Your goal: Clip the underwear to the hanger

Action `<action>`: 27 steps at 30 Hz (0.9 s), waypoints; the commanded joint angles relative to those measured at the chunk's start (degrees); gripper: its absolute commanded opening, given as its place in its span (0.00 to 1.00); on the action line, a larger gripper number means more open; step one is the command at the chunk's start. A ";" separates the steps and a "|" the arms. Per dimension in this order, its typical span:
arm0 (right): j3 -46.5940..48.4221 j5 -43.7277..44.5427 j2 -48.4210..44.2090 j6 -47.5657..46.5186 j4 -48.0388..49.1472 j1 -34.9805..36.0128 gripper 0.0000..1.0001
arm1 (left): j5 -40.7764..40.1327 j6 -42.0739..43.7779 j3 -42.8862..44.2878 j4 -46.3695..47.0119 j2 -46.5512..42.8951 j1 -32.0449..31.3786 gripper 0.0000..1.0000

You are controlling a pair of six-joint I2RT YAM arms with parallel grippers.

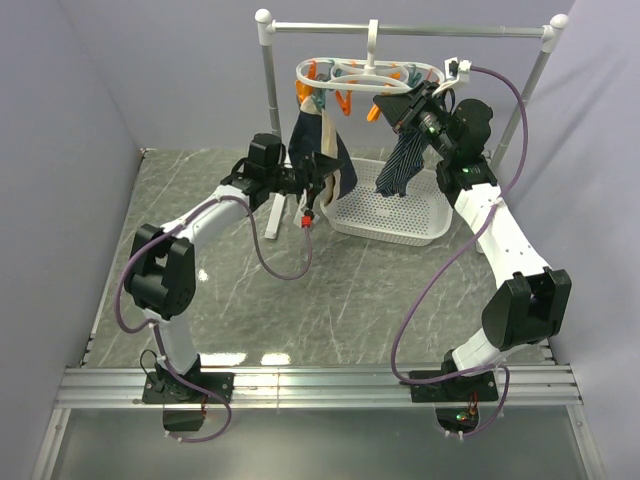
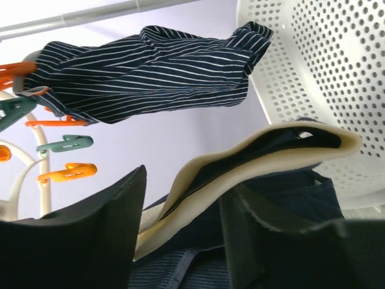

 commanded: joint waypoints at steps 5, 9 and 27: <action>2.80 -2.06 0.31 0.65 2.47 -0.46 0.00 | -4.09 30.76 9.22 -15.94 -0.04 -0.72 0.36; 2.71 -2.06 0.31 0.74 2.56 -0.37 0.00 | -6.01 24.33 12.47 -19.63 -0.31 -1.94 0.12; 2.88 -2.59 0.40 0.83 3.00 -0.46 0.00 | -25.53 -13.74 27.24 -25.09 3.38 -10.73 0.00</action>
